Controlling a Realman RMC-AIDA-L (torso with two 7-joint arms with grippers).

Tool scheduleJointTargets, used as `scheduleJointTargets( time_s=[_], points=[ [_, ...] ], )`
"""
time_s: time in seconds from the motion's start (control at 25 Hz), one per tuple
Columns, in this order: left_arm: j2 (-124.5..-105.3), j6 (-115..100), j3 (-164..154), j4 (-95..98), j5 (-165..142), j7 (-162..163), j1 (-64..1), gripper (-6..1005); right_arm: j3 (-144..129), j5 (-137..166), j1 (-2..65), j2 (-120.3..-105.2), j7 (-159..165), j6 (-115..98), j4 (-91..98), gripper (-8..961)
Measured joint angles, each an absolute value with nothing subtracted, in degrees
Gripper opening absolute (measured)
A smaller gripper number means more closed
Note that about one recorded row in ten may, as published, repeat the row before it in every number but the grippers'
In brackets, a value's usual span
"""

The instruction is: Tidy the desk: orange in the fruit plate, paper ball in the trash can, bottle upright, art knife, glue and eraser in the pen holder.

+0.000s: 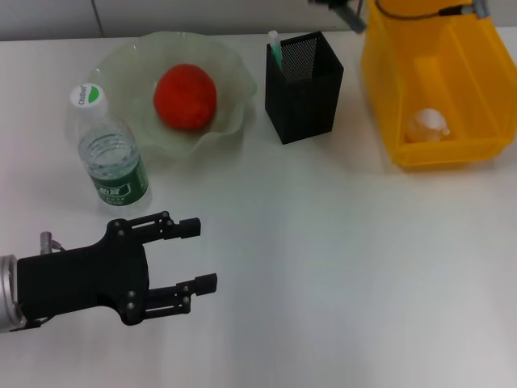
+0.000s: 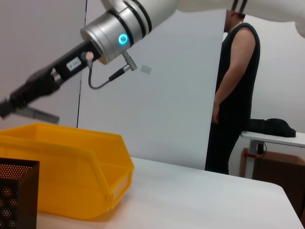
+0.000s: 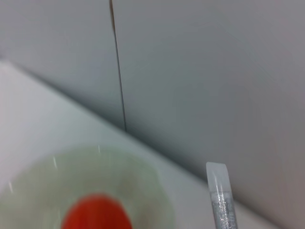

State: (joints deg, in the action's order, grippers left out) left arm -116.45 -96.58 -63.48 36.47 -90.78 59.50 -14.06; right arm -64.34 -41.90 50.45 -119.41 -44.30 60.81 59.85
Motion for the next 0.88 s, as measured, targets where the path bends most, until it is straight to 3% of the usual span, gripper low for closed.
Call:
scheduleJointTargets(
  time_s=[0.32, 0.64, 0.88],
  points=[
    [-116.45, -96.6, -63.5, 36.5, -90.8, 59.5, -14.0, 728, -73.7, -76.9, 38.2, -119.73, -79.4, 43.7, 52.3, 155],
    [-116.46, -96.6, -63.5, 36.4, -90.8, 59.5, -13.9, 727, -78.3, -108.8, 39.5, -119.79, -117.6, 41.6, 29.6, 162],
    [-116.47, -96.6, -63.5, 36.4, -90.8, 59.5, -14.3, 727, -80.1, -114.4, 40.5, -119.80, -122.9, 41.7, 25.8, 166]
  ],
)
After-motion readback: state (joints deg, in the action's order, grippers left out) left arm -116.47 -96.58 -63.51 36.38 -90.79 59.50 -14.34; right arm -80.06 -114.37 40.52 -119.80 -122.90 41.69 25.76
